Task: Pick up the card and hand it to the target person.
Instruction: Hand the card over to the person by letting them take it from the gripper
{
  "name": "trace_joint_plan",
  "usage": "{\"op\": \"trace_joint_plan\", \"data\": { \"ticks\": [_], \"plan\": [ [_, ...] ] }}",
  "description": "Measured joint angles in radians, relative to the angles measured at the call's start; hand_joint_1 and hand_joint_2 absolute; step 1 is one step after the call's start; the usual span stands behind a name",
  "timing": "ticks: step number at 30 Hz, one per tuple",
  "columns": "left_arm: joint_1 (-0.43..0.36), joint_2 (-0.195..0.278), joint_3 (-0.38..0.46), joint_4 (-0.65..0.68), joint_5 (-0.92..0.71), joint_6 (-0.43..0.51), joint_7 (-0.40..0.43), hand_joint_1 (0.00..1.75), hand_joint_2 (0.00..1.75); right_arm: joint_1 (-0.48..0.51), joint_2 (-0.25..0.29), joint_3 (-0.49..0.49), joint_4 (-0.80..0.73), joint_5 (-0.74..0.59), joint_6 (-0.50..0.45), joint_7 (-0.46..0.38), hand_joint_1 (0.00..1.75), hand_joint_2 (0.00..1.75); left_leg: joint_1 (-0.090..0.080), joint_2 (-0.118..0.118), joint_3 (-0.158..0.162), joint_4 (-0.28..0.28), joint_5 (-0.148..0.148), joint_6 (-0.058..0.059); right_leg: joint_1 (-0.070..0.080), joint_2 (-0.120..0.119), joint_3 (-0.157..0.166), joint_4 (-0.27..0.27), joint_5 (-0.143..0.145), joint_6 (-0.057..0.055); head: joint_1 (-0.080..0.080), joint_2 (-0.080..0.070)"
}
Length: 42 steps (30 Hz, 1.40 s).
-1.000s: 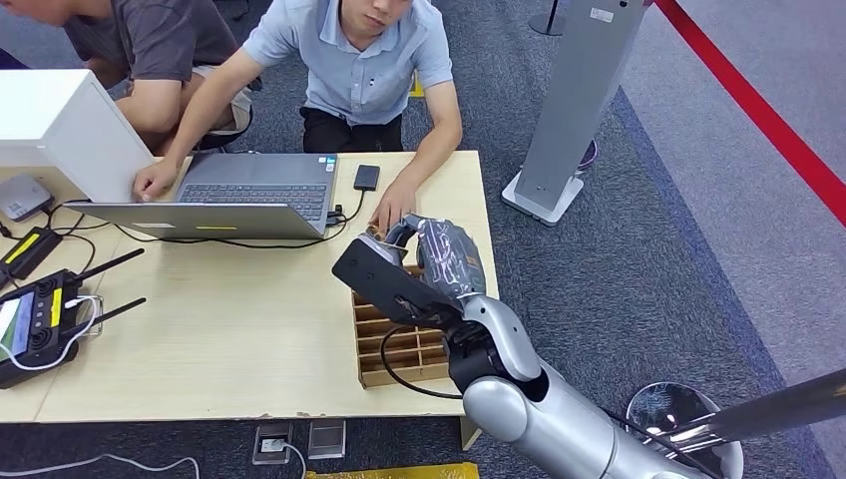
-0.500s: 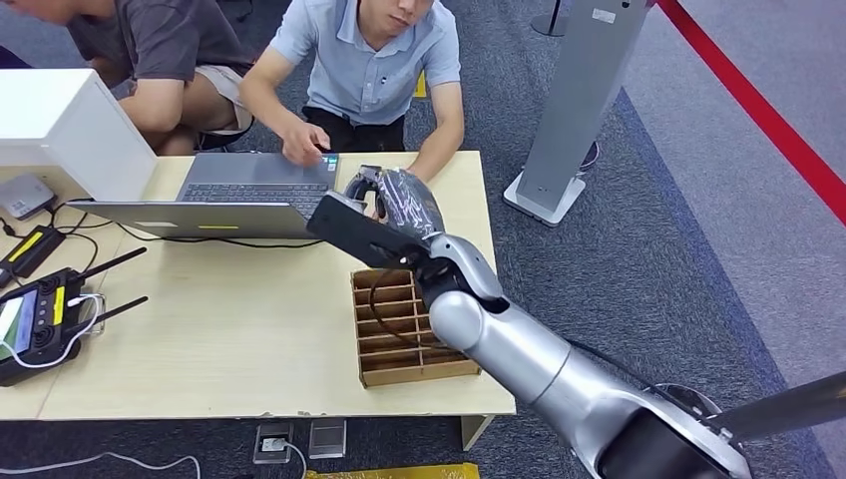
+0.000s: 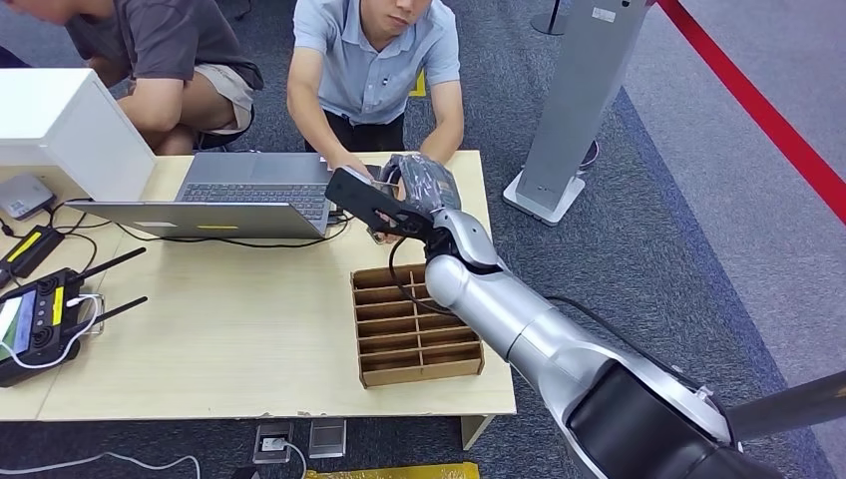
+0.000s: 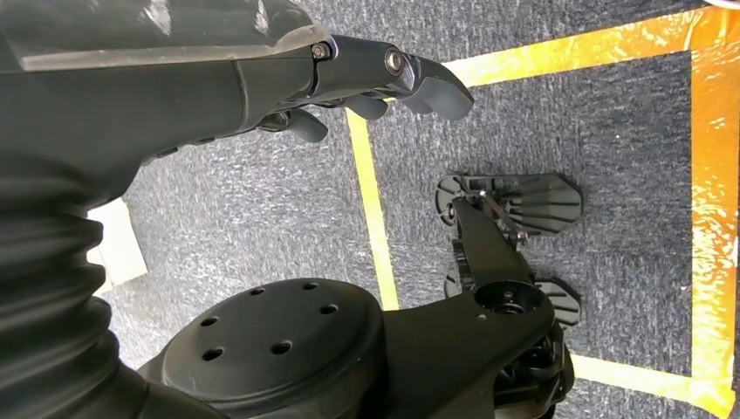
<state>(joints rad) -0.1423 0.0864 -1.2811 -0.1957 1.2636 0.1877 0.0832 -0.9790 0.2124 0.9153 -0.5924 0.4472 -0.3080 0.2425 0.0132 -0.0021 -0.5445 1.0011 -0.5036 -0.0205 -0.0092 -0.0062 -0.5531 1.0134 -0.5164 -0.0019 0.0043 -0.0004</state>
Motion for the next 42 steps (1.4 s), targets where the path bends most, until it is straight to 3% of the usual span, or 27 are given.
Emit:
{"op": "trace_joint_plan", "data": {
  "ticks": [7, 11, 20, 29, 34, 42],
  "plan": [
    [-0.002, 0.000, -0.002, 0.000, 0.001, -0.001, 0.000, 0.00, 1.75, -0.012, 0.005, 0.006, 0.059, -0.001, -0.004, 0.017, 1.75, 1.75, 0.000, 0.000, 0.000, 0.000, 0.000, 0.000, 0.000, 0.001, 0.000, 0.000, 0.000, 0.000, -0.001, 0.000],
    [-0.002, 0.000, -0.002, 0.000, 0.004, -0.004, -0.001, 0.00, 1.75, -0.018, 0.006, 0.010, 0.079, -0.005, -0.004, 0.018, 0.00, 1.75, 0.000, 0.000, 0.000, 0.000, 0.000, 0.000, 0.000, 0.001, 0.000, 0.000, 0.000, 0.000, 0.000, 0.000],
    [-0.001, 0.005, -0.010, 0.000, 0.012, -0.011, -0.014, 0.00, 1.75, -0.029, 0.013, 0.014, 0.100, -0.040, -0.013, 0.000, 0.00, 1.75, 0.000, 0.000, 0.000, 0.000, 0.000, 0.000, 0.000, 0.001, 0.000, 0.000, 0.000, 0.000, 0.000, 0.000],
    [0.008, 0.010, -0.015, 0.000, 0.031, -0.007, -0.020, 0.00, 1.75, -0.036, -0.006, -0.008, 0.085, -0.168, -0.051, -0.064, 0.00, 1.75, 0.000, 0.000, 0.001, 0.000, 0.000, 0.000, 0.000, 0.001, 0.000, 0.000, 0.000, 0.000, 0.000, 0.000],
    [0.019, 0.011, -0.016, 0.000, 0.048, 0.003, -0.020, 0.00, 1.75, -0.004, -0.065, -0.052, -0.035, -0.268, -0.106, -0.075, 0.00, 1.75, 0.000, 0.000, 0.001, 0.001, 0.000, 0.000, 0.000, 0.001, 0.000, 0.000, 0.000, 0.000, 0.000, 0.000],
    [0.032, 0.012, -0.015, 0.000, 0.082, 0.011, -0.015, 0.00, 1.75, 0.165, -0.226, -0.164, -0.423, -0.309, -0.197, -0.033, 0.00, 1.75, 0.000, 0.000, 0.002, 0.001, 0.000, 0.000, 0.000, 0.001, 0.000, -0.001, 0.000, 0.001, 0.000, 0.000]
  ]
}}
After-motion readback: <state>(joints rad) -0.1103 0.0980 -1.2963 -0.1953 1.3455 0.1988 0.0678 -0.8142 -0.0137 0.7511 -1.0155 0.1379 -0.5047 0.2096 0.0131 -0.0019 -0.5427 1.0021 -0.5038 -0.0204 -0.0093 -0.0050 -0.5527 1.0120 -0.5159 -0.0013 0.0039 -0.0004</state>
